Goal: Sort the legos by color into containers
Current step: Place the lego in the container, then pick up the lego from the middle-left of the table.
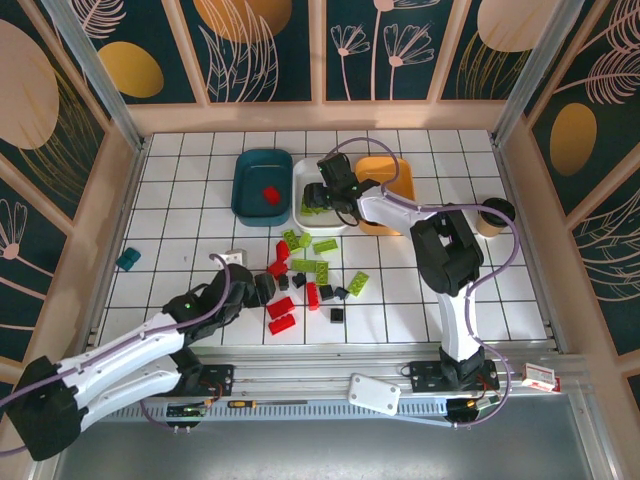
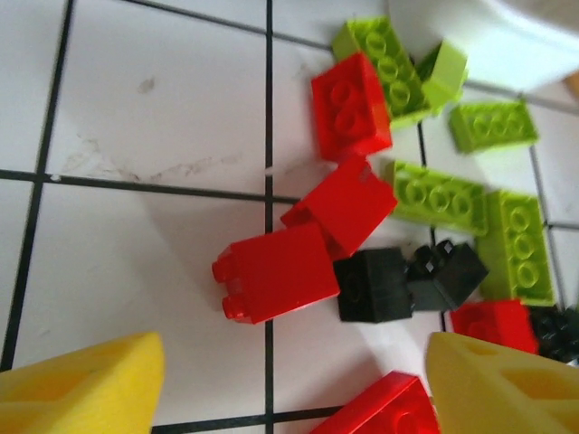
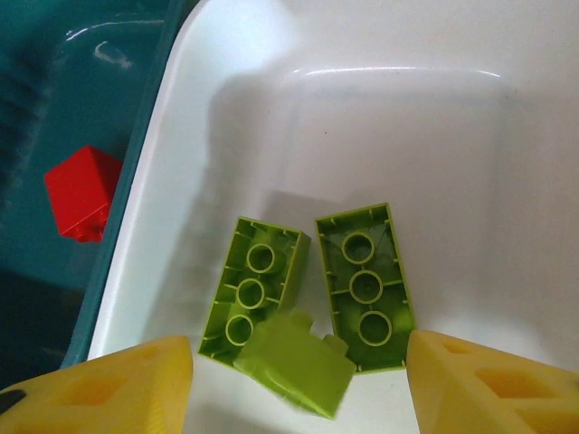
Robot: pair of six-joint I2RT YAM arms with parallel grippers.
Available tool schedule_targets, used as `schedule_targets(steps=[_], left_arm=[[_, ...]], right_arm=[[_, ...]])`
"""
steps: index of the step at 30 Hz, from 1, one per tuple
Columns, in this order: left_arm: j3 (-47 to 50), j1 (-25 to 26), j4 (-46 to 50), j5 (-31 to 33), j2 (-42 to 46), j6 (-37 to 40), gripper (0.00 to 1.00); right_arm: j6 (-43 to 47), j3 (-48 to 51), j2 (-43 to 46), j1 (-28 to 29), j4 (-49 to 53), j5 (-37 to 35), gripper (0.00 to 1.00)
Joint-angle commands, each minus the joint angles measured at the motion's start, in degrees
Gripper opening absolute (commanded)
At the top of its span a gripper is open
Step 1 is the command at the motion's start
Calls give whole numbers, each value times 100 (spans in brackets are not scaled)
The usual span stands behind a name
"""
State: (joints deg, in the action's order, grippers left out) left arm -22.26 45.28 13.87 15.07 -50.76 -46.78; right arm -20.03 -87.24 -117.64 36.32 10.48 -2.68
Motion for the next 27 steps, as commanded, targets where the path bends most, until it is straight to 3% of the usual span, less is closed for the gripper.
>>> schedule_targets(steps=[1,7,17,27], left_arm=[[-85,-37,-227,-223,-463,197,72],[-350,-36,-505,-293,-1528,366,69],[-571,-217,-699,59,-2170,493,70],[-556,-377,-1198,-103,-2551,583,55]], right_arm=[[-57,144,372,-10,-75,102,64],[-141,897,1030,-2,-377,105,64],[-203,1485,1576,-3,-584,90,64],[-212,1721,1782,-3,-649,66,64]])
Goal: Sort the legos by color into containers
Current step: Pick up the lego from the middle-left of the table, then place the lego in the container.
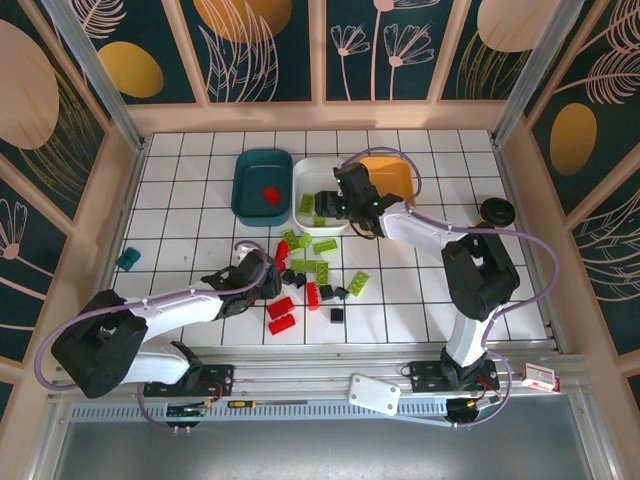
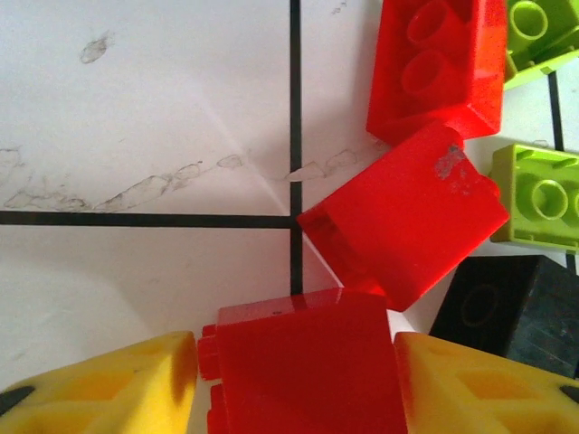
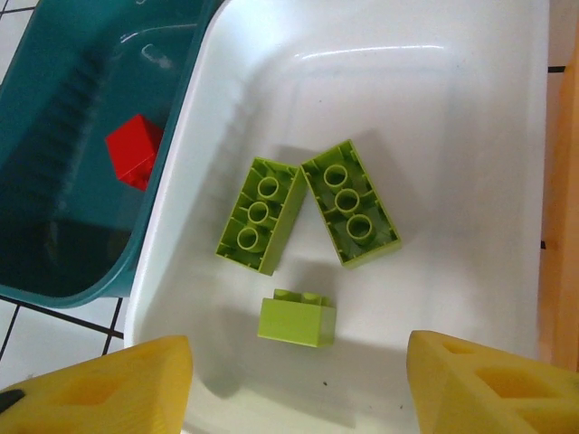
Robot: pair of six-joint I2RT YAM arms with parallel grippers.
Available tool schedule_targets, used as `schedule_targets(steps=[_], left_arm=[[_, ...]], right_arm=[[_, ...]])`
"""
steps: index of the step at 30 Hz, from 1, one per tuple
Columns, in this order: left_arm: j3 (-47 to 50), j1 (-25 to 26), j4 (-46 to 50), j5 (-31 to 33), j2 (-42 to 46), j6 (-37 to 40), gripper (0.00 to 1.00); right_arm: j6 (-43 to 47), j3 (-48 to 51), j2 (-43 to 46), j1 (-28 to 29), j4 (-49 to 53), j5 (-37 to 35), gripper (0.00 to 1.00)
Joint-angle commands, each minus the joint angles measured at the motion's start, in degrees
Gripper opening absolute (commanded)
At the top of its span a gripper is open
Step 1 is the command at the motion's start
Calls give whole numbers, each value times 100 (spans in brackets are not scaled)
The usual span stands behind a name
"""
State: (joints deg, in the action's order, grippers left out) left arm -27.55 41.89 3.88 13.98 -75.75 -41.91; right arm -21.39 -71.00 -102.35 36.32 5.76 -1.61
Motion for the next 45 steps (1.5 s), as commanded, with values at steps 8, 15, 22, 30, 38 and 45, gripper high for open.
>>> schedule_targets(steps=[8,15,22,30,38,45], left_arm=[[-91,-40,267,130,632,22,38],[-1147,-630,450,82,938,365,35],[-2943,-1255,118,-178,-755,755,33],[-4393,-2099,197,-612,-2501,790,38],[-5151,-2308,485,-726,-3433,734,53],[-4535,-2271,179,-1267,-2465,669,79]], right_arm=[[-182,475,558,-9,-314,-58,64],[-407,1226,1230,6,-648,46,64],[-509,1880,1748,76,-669,44,64],[-498,2547,2412,166,-559,46,64],[-520,2985,2800,408,-510,275,64],[-472,3208,3099,534,-362,168,64]])
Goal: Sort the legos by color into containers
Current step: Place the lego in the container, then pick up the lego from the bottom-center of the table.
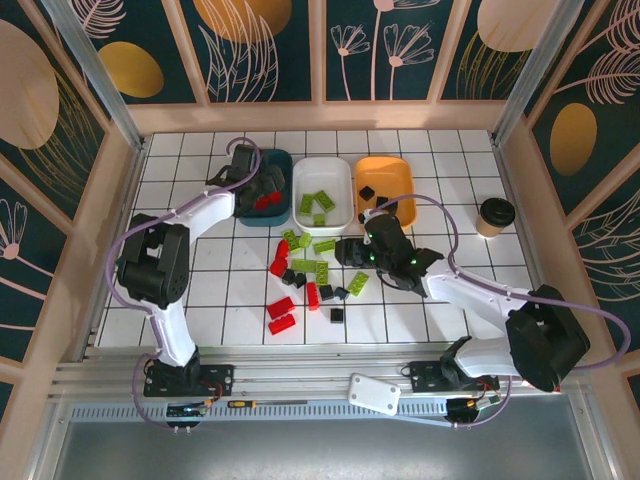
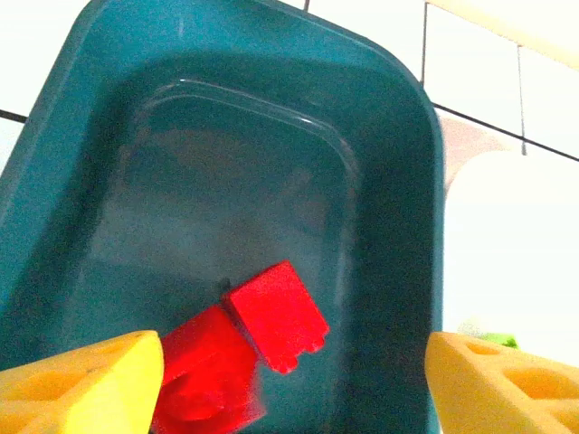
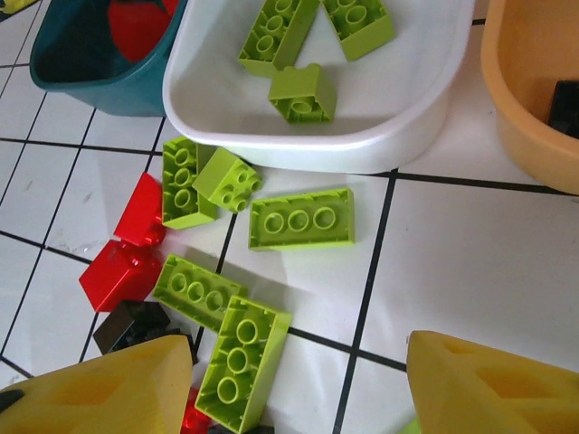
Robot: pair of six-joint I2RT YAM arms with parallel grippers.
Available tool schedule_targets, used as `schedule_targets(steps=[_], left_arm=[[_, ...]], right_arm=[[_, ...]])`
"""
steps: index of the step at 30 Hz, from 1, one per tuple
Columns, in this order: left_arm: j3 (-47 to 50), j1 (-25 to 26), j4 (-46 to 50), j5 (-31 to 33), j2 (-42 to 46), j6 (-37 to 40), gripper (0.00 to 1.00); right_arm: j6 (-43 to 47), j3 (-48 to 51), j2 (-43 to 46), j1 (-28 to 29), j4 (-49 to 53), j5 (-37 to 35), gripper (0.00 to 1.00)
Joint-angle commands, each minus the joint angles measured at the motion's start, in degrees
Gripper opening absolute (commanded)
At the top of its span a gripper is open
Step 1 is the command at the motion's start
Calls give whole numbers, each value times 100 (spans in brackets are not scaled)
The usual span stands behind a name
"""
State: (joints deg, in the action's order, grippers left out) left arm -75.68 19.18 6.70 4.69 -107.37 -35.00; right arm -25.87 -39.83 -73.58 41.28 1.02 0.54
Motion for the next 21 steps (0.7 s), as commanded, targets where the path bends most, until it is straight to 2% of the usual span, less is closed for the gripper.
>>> schedule_targets(steps=[1,6,10,13,14,21], left_arm=[[498,39,-192,-391,908,-33,81],[2137,511,-404,-395,2389,-100,85],[3103,963,-230,-294,3315,-238,86],[3783,1043,-147,-360,4053,-449,91],[3987,1037,-119,-350,4329,-506,98],[4994,1041,-101,-181,5765,-941,99]], right_arm=[[-26,106,258,38,125,-66,64],[-67,165,292,34,44,-51,64],[35,83,147,182,39,403,64],[91,-127,-64,574,325,406,62],[55,-191,-146,743,419,387,62],[-317,-564,-741,1855,973,-3,57]])
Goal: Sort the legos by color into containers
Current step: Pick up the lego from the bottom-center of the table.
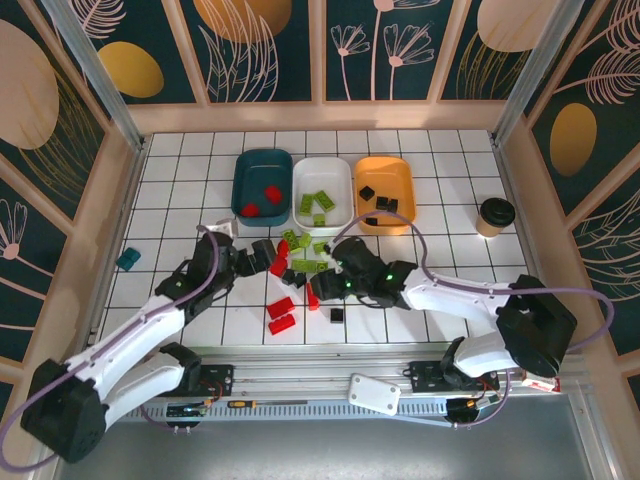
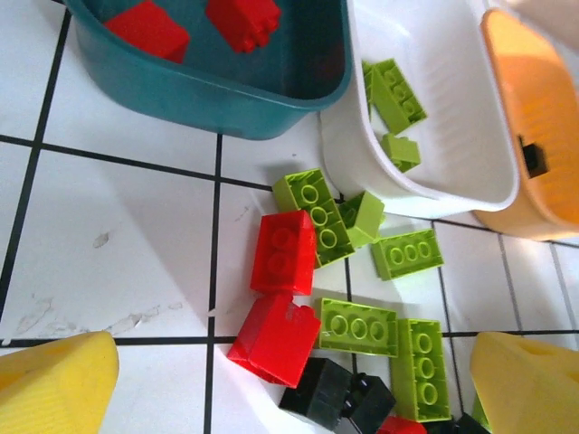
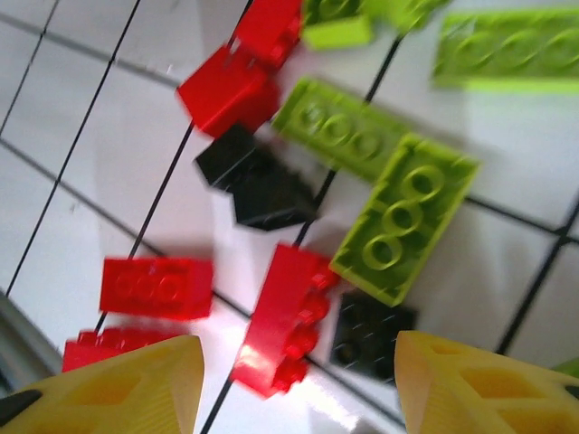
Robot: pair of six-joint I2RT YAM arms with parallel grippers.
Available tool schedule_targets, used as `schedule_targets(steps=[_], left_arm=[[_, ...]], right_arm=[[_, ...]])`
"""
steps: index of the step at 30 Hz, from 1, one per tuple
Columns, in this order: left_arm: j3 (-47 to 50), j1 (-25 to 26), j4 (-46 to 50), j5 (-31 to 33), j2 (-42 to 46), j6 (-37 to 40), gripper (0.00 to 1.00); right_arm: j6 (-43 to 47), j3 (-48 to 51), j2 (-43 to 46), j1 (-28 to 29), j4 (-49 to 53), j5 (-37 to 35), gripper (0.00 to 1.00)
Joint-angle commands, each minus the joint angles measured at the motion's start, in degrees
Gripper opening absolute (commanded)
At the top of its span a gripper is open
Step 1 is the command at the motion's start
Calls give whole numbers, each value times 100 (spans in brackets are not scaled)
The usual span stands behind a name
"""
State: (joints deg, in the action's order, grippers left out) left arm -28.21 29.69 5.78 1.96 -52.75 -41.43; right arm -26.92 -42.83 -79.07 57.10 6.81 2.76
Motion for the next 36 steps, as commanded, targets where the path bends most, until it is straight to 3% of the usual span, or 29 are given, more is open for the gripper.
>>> schedule_targets(steps=[1,10,19,24,31,36], left_arm=[[294,-8,-2,118,366,-312,99],[342,-10,22,127,258,-258,99],[320,-14,106,193,410,-214,99],[316,-8,165,198,500,-220,99],[226,-13,308,215,577,-164,99],[258,-8,336,311,650,-155,99]], right_arm=[[-253,-331,-285,389,471,-330,56],[-433,-720,-1068,908,717,-910,53],[-354,-1058,-1593,987,947,-1316,47],[-314,-1280,-1957,1014,1138,-1485,39],[-168,-1254,-1424,1016,1052,-1726,18],[299,-1528,-847,699,765,-1359,12]])
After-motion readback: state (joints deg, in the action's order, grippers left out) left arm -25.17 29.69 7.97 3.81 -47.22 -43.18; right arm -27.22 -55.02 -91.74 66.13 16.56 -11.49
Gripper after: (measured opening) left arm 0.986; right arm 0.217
